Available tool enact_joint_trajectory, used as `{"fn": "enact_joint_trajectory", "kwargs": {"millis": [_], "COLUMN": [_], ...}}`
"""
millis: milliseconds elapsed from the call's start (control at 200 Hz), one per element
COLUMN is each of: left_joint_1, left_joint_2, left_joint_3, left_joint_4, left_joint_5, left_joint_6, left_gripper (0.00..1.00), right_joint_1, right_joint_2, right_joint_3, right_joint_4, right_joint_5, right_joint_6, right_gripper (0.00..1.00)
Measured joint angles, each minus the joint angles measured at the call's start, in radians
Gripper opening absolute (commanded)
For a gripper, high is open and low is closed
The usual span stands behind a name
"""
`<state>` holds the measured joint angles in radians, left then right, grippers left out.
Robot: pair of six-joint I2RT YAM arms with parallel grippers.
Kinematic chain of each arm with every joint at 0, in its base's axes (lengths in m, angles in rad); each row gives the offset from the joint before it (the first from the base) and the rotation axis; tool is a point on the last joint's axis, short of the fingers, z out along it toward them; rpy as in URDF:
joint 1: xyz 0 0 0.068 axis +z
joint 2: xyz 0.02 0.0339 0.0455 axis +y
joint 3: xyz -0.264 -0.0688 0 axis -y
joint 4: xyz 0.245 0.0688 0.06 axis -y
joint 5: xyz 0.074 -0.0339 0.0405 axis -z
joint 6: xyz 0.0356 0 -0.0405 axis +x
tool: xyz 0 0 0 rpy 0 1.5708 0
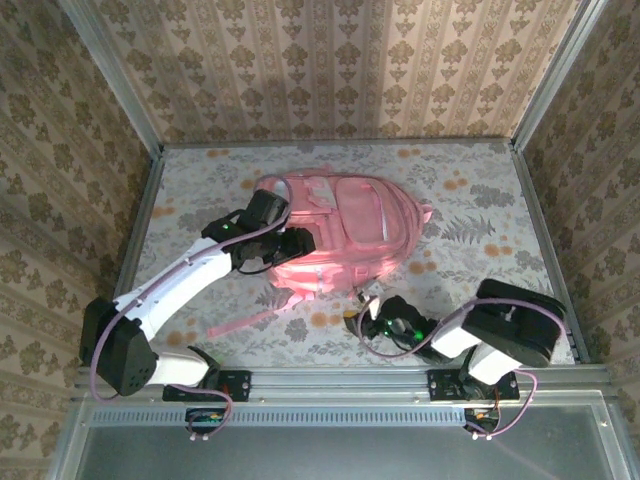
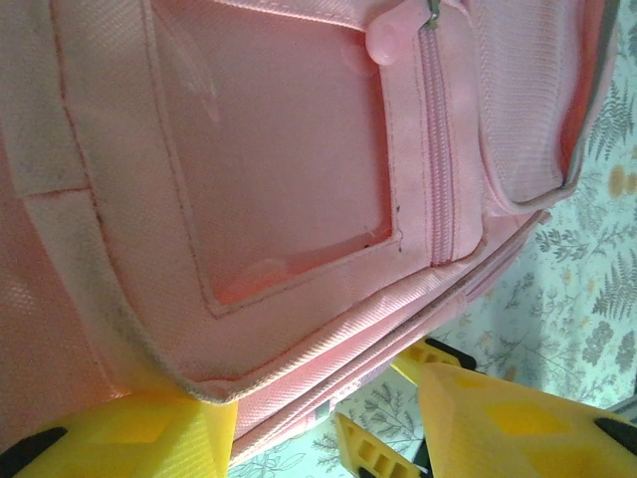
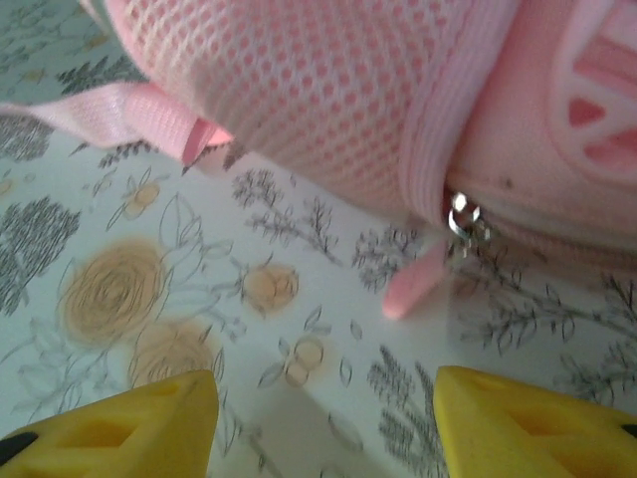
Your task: Pack books, pencil case, and school supplies into a backpack
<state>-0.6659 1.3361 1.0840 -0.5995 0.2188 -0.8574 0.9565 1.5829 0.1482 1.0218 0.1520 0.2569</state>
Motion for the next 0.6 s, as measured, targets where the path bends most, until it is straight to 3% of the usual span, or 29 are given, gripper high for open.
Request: {"fn": "enact_joint_trajectory", "kwargs": {"millis": [355,485,600], "left_joint_1": [0.035,0.042,0.046], "left_joint_2": [-0.007,-0.008,-0.008], "left_joint_3": [-0.024,-0.032,-0.036], "left_joint_4": [0.021,0.026,0.032], "left_joint_5": [0.051,0.062,0.066], "left_joint_6": [-0.003,-0.003,-0.007], "left_gripper": [0.52,0.51,0.51], "right_joint_1": [0.003,0.002,-0.006], "right_joint_2": [0.244,0.289,0.317], "right_joint_3": [0.068,0.09,0.098], "right_joint_4": [0.253,0.288,0.316], "right_joint_5": [0.098,0.123,0.146], "right_joint_6": [-0.004,-0.023,-0.026], "right_gripper": [0.53,0.39,0.21]}}
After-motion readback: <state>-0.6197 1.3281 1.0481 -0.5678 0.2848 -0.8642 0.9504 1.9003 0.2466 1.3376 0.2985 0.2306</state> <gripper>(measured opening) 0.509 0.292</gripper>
